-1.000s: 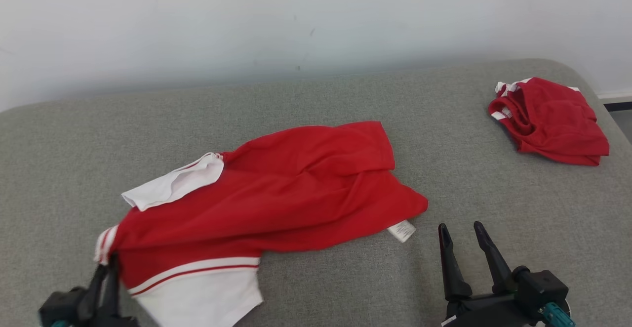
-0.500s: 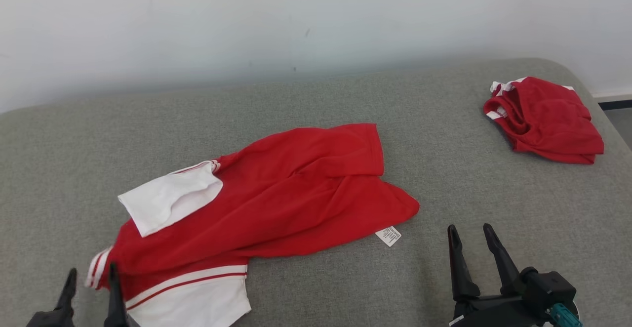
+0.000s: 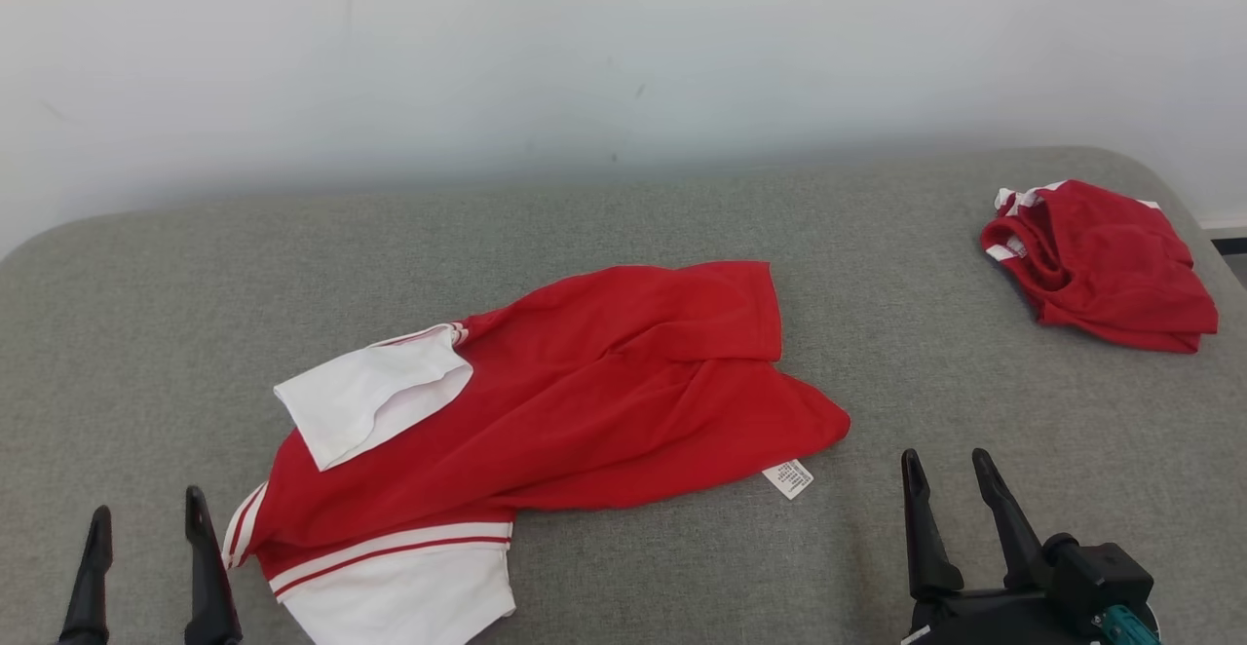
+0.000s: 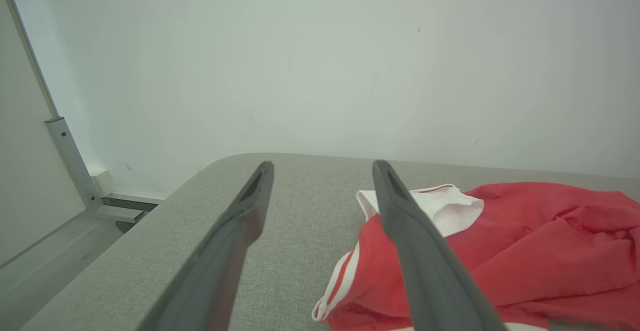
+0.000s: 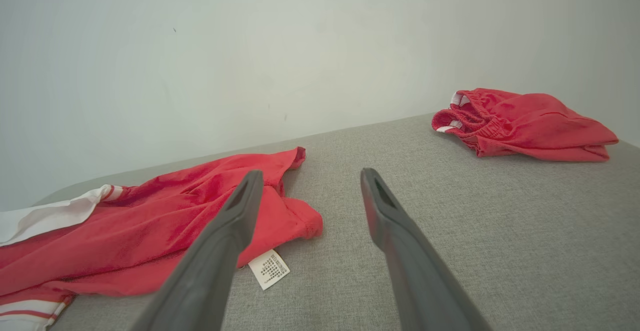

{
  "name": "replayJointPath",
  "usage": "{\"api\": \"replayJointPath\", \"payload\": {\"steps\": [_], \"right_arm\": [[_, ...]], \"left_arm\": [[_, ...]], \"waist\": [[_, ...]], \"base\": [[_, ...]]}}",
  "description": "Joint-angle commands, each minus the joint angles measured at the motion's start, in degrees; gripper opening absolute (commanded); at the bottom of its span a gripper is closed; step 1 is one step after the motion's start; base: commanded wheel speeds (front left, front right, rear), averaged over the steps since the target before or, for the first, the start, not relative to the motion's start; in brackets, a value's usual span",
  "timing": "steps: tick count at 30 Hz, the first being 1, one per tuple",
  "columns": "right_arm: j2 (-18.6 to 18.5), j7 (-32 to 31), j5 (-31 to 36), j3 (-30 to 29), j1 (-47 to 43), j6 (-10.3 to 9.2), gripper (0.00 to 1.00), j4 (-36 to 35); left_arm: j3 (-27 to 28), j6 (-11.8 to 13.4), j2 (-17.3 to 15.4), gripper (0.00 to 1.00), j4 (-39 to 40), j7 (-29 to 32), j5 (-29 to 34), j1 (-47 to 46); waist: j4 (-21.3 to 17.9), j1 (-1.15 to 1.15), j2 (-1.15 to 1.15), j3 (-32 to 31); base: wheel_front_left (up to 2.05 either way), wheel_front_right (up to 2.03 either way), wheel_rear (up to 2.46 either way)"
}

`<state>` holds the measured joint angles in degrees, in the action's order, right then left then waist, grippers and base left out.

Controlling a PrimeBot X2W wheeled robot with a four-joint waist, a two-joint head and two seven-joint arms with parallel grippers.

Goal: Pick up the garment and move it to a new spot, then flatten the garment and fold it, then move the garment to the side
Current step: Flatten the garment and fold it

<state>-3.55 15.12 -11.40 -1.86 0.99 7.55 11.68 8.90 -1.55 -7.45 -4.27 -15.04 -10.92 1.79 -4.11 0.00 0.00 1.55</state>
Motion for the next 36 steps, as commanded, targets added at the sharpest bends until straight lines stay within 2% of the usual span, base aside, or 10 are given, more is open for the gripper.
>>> {"api": "replayJointPath", "payload": {"steps": [1,8,16,27,36], "right_arm": [[0.0,0.01,-0.13,-0.28,-0.74,-0.16,1.0,0.08],[-0.03,0.01,0.33,-0.56,-0.2,-0.16,1.0,0.95],[-3.17,0.01,0.48,1.62,6.89,-0.16,1.0,6.68],[-7.65,-0.41,0.31,4.21,19.89,-0.16,1.0,26.29],[-8.77,-0.19,-0.76,5.31,24.47,-0.16,1.0,39.57]], "left_arm": [[0.7,-0.39,0.77,1.0,0.96,-0.16,0.4,1.48],[1.53,-1.67,3.29,1.0,2.02,-0.17,2.12,3.52],[1.25,-2.9,4.07,1.0,1.66,-0.17,3.59,0.98],[-1.69,-3.83,4.54,1.0,0.96,-0.17,3.69,-1.72],[-2.23,-3.86,4.59,1.0,0.36,-0.17,3.06,-2.42]], "waist": [[0.27,0.0,0.0,-0.01],[0.92,0.0,0.0,0.54],[2.56,0.0,0.0,1.75],[7.81,0.0,0.0,4.61],[10.12,0.0,0.0,5.42]], "base": [[0.0,0.0,0.0],[0.0,0.0,0.0],[0.0,0.0,0.0],[0.0,0.0,0.0],[0.0,0.0,0.0]]}}
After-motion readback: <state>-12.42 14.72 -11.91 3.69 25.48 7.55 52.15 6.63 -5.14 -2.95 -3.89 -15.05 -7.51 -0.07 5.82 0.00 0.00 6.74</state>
